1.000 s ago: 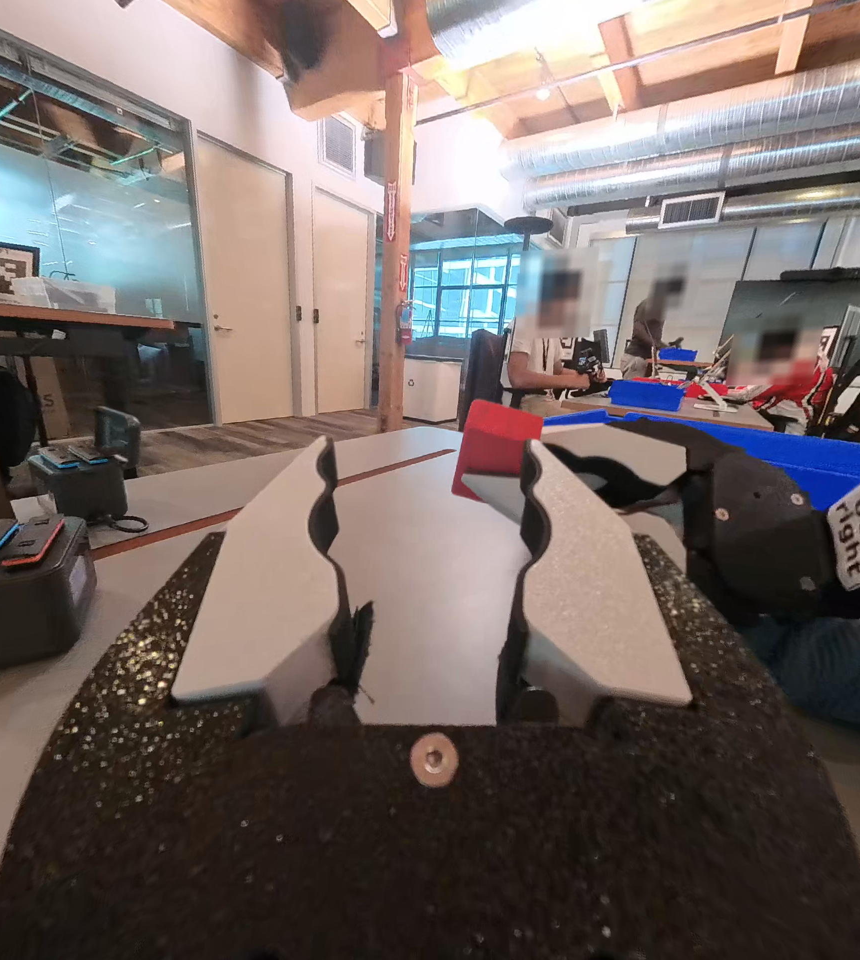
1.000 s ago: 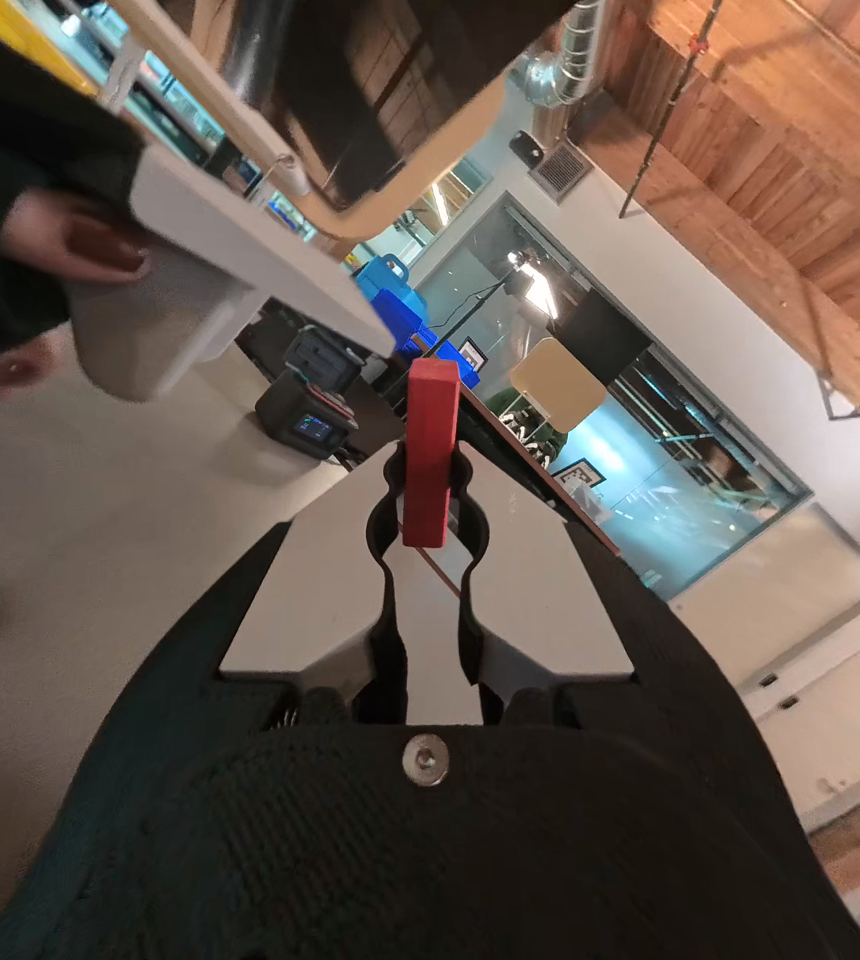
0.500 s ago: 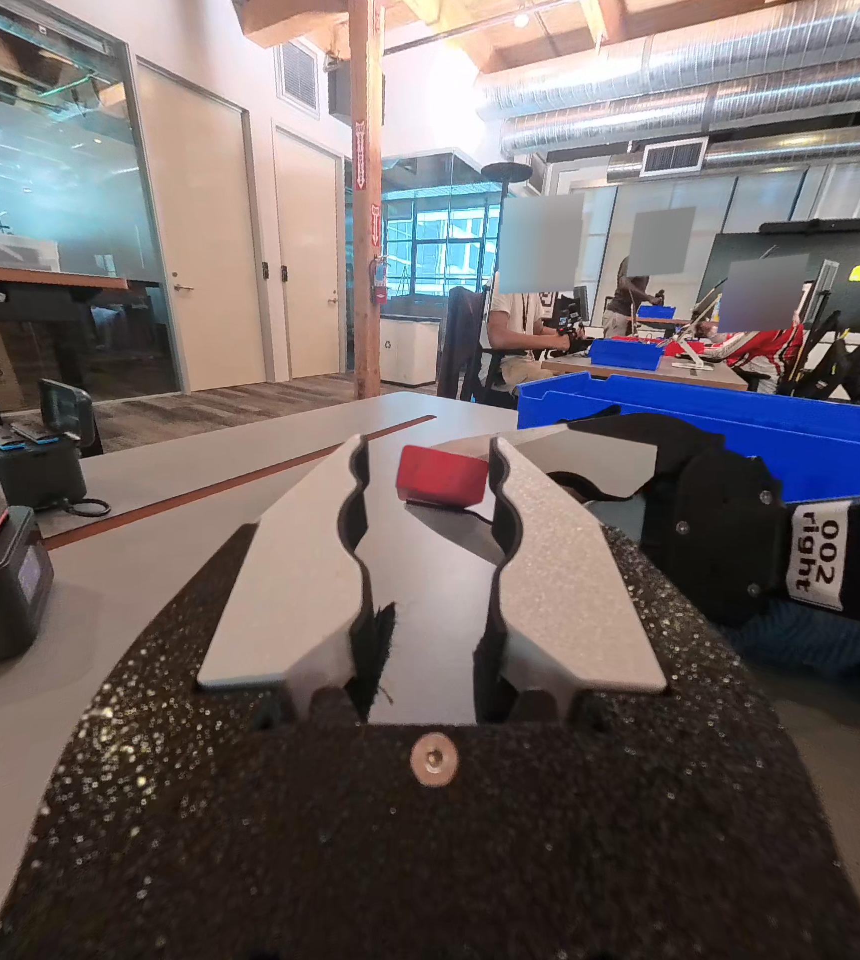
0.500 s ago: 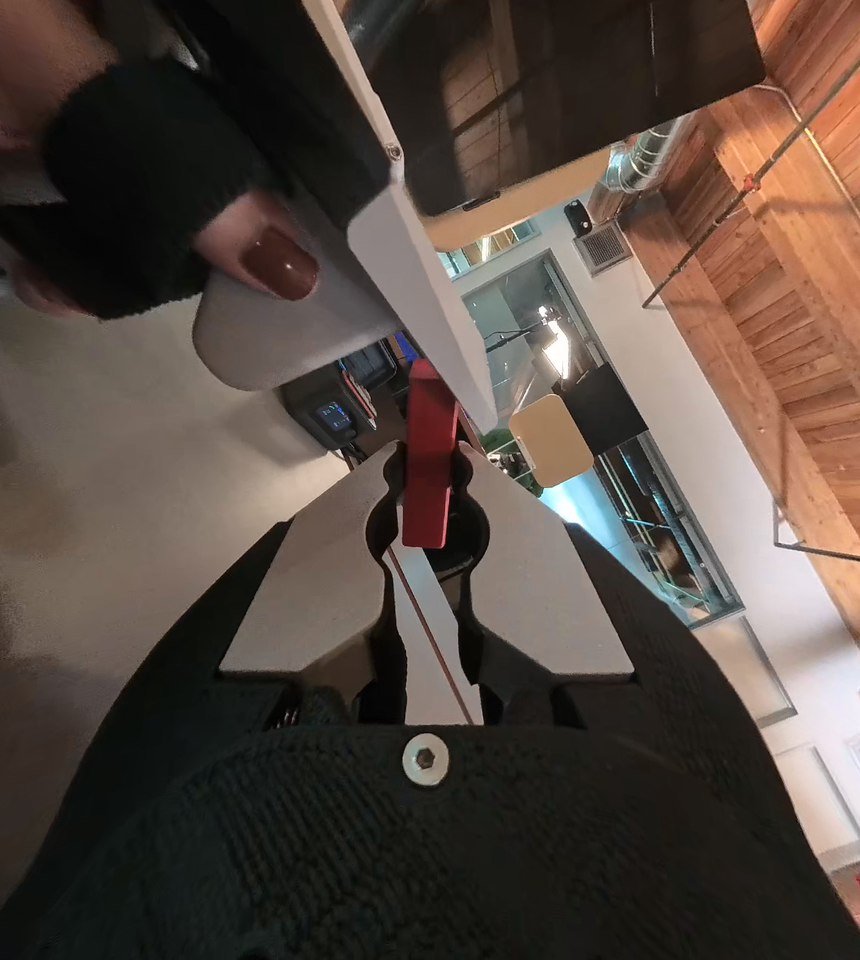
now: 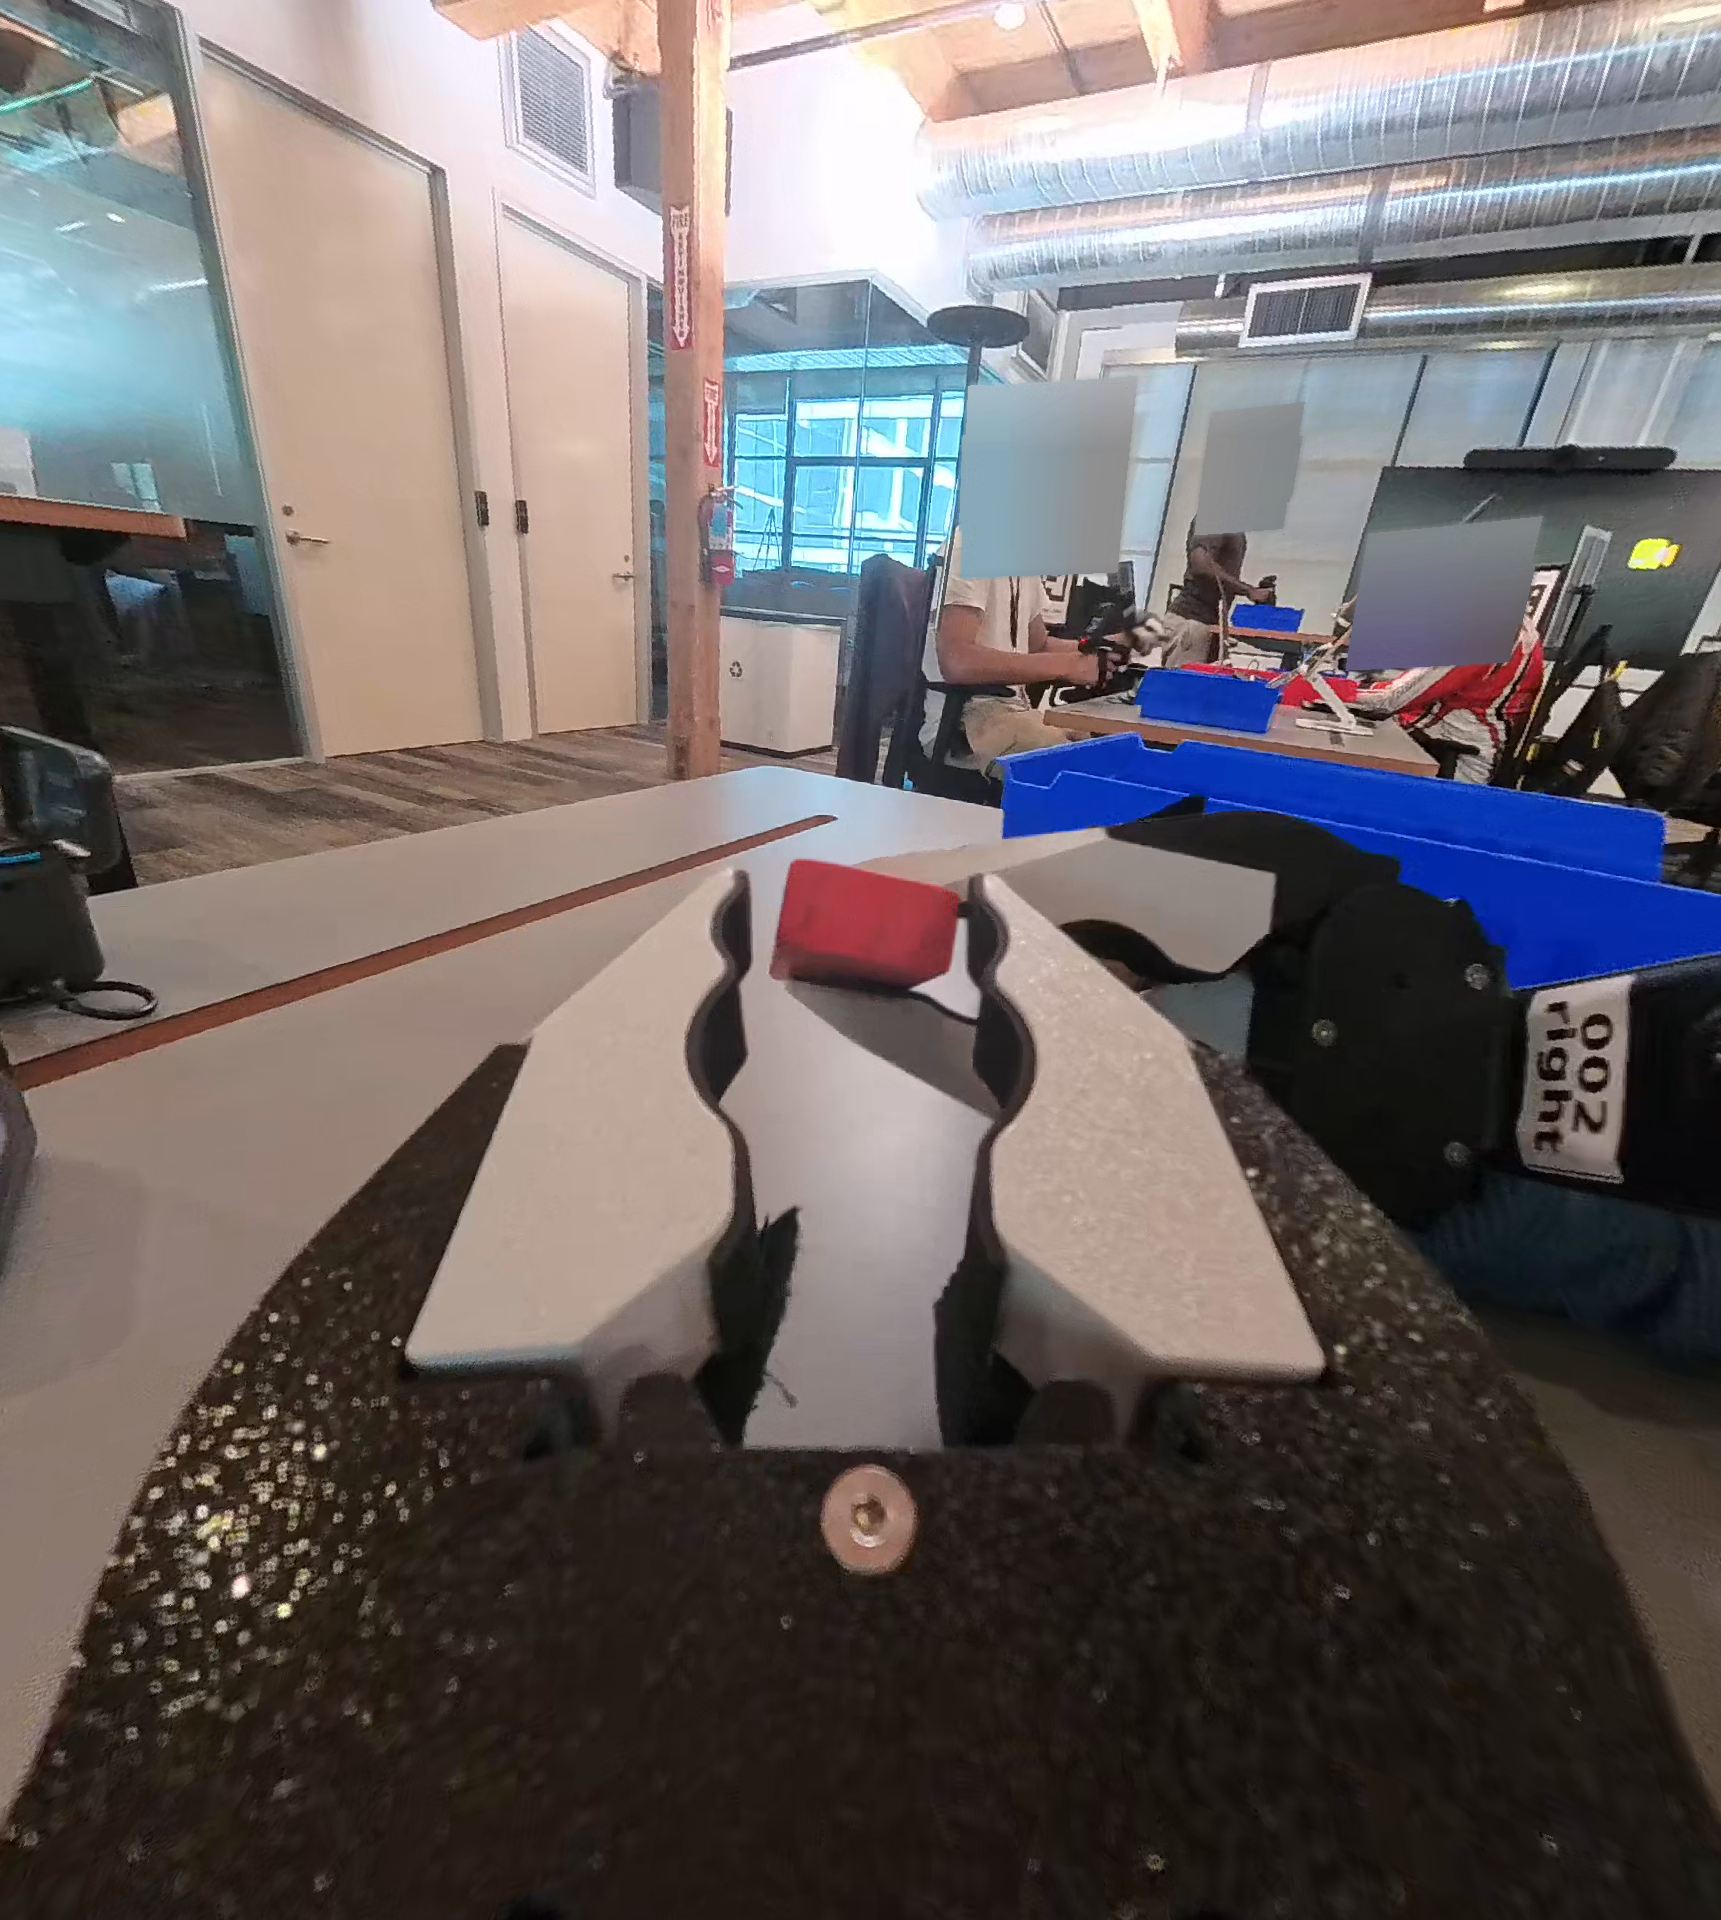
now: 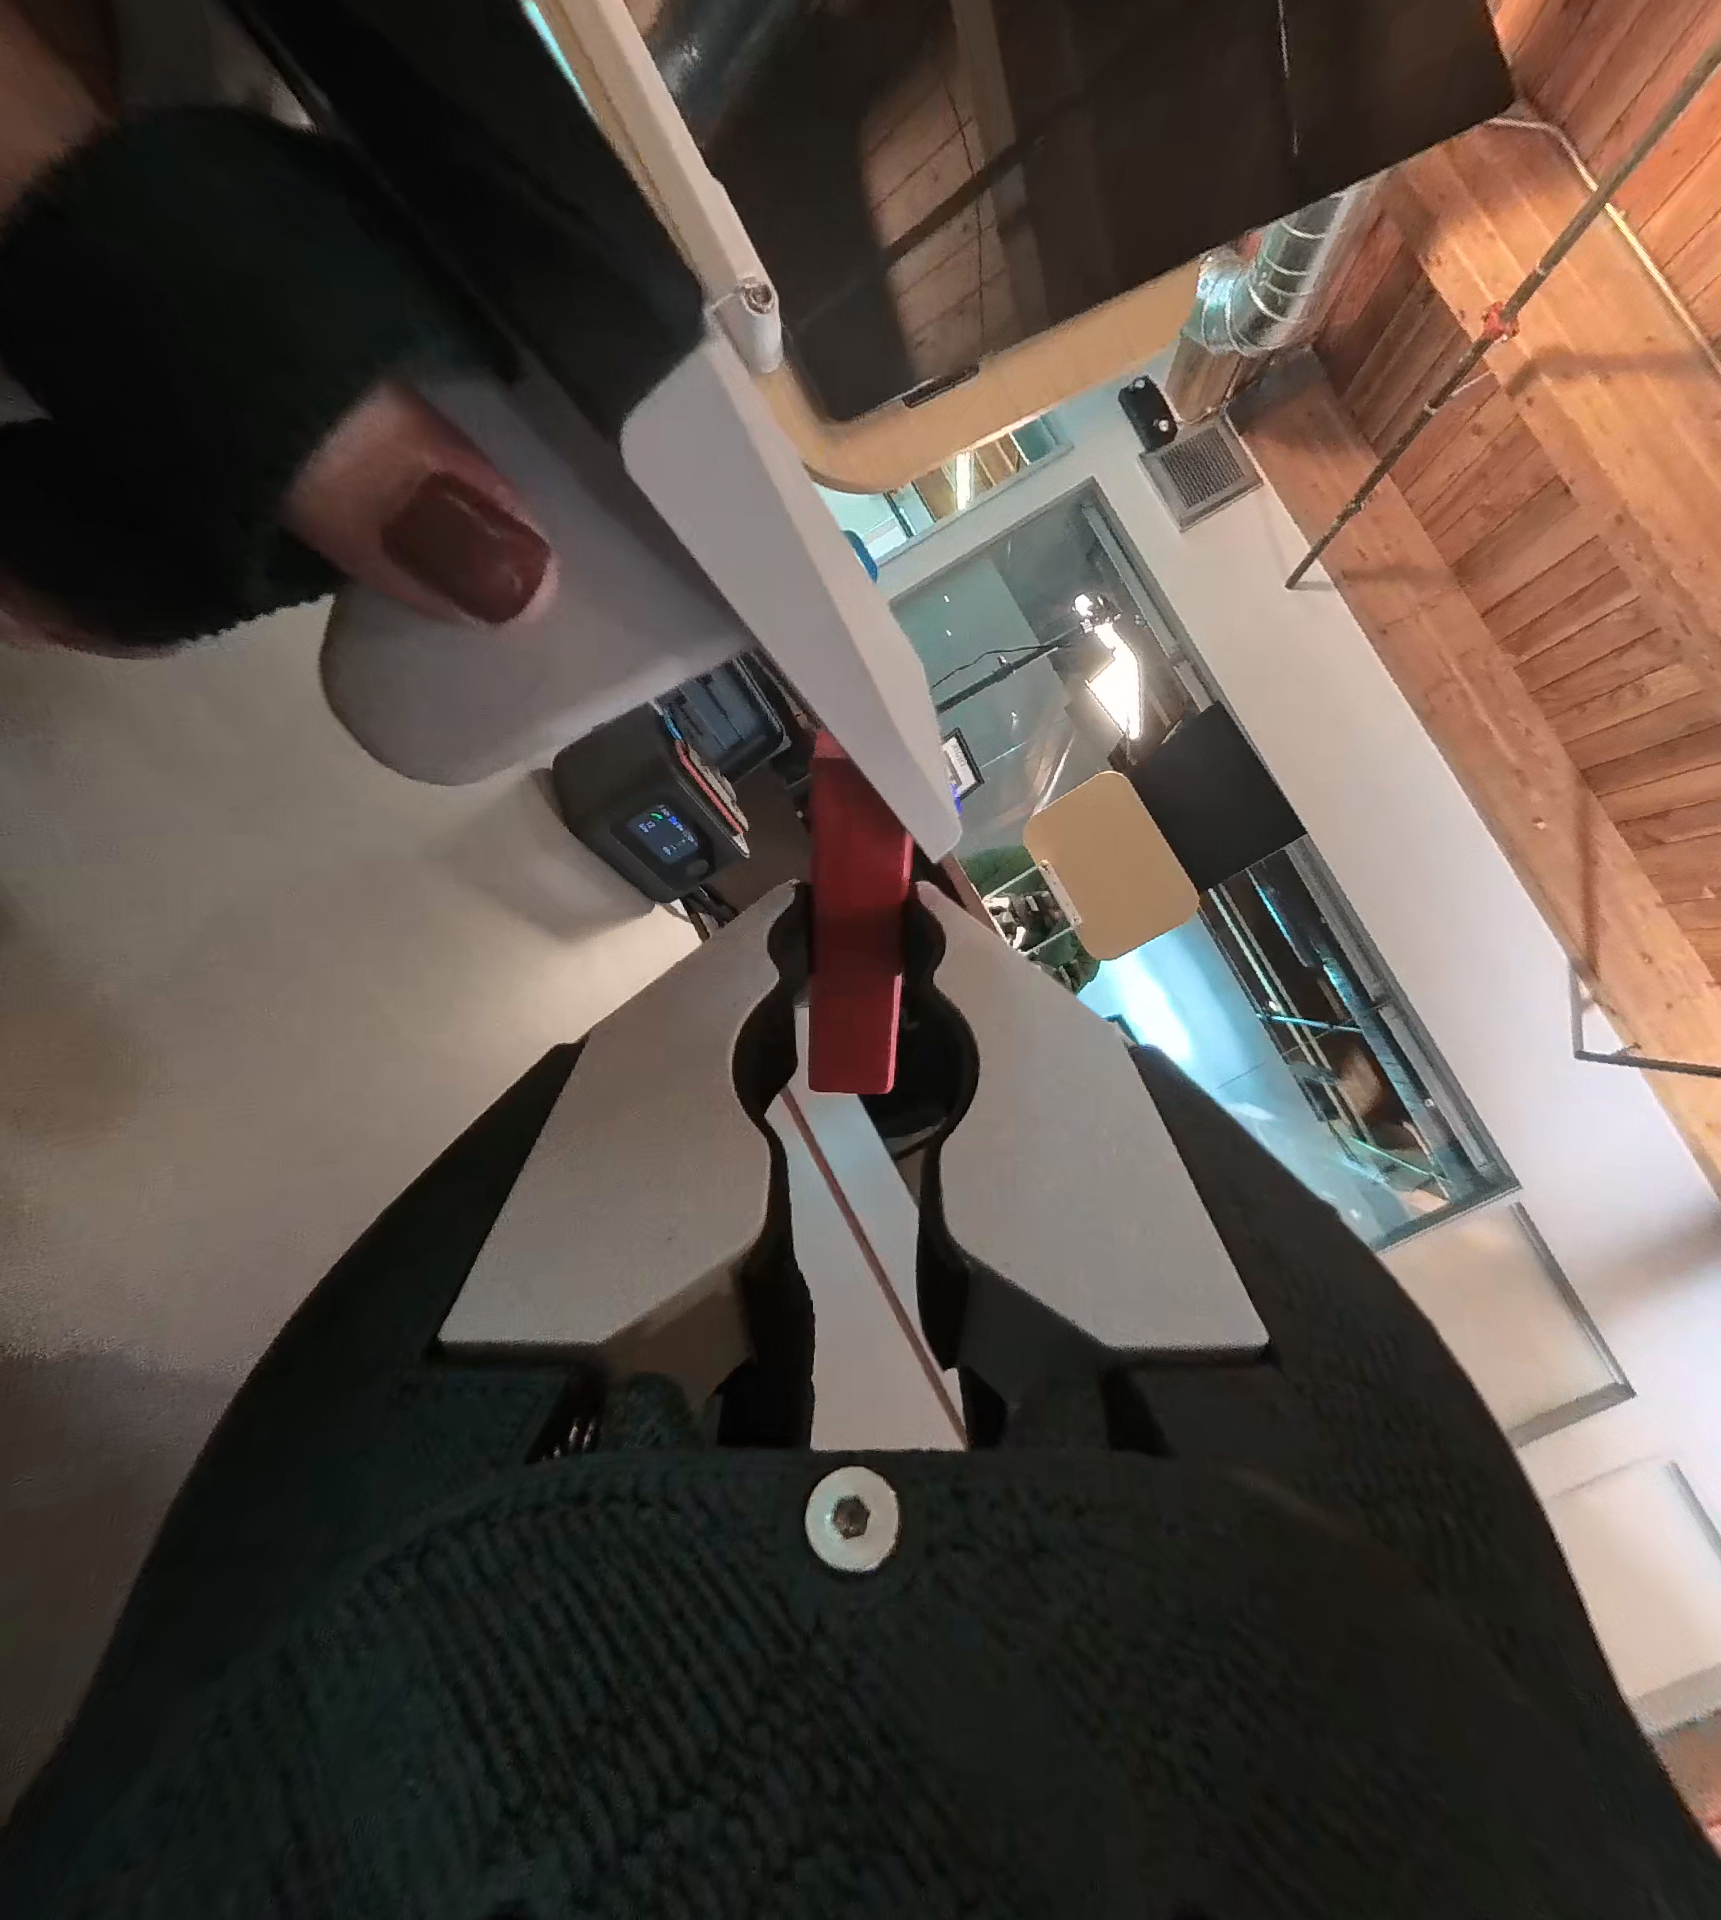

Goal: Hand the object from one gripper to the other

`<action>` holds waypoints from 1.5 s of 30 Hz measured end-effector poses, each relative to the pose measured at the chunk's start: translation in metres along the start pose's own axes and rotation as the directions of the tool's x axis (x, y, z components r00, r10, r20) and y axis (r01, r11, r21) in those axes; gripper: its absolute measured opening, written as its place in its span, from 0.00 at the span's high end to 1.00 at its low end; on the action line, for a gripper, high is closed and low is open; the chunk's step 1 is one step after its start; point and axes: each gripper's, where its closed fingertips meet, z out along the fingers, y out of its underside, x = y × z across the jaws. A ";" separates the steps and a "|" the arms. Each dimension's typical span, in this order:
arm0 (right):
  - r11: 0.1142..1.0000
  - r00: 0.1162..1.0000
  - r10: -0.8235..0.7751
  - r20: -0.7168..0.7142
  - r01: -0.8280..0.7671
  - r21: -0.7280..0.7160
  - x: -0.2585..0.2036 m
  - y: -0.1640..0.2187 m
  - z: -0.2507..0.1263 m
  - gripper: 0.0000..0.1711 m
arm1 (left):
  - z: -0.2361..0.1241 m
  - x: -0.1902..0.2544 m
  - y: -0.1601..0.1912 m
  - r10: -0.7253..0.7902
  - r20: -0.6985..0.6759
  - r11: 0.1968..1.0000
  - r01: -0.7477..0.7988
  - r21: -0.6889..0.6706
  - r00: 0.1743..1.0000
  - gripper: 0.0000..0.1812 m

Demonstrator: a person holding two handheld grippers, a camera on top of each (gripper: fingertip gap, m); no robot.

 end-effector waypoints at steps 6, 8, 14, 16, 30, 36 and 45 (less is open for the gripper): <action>1.000 1.000 -0.006 0.005 0.006 0.014 -0.002 -0.006 0.000 0.91 | -0.003 -0.003 -0.001 -0.059 -0.002 0.998 0.059 0.008 0.998 0.82; 1.000 1.000 0.022 0.002 -0.022 0.007 -0.001 -0.004 0.002 0.89 | -0.009 -0.007 -0.010 -0.104 -0.002 0.993 0.104 0.059 0.995 0.82; 0.991 0.991 0.135 0.008 -0.135 0.012 0.003 -0.001 0.000 0.67 | -0.033 -0.033 -0.033 -0.354 -0.080 0.897 0.362 0.253 0.932 0.82; 0.982 0.982 0.191 0.003 -0.191 -0.003 0.006 0.004 -0.001 0.67 | -0.040 -0.036 -0.040 -0.428 -0.165 0.839 0.458 0.293 0.889 0.82; 0.004 -0.098 0.774 0.626 -0.987 -0.159 0.016 -0.036 -0.029 0.70 | -0.034 0.002 -0.044 -0.390 -0.411 0.836 0.503 0.217 0.824 0.82; 0.051 -0.050 0.780 0.623 -0.989 -0.142 0.013 -0.037 -0.026 0.80 | -0.025 0.010 -0.033 -0.373 -0.392 0.877 0.458 0.148 0.841 0.82; 0.274 0.243 0.813 0.529 -0.962 0.022 0.022 -0.028 -0.024 0.81 | -0.017 0.002 -0.021 -0.542 -0.376 0.805 0.593 0.025 0.752 0.72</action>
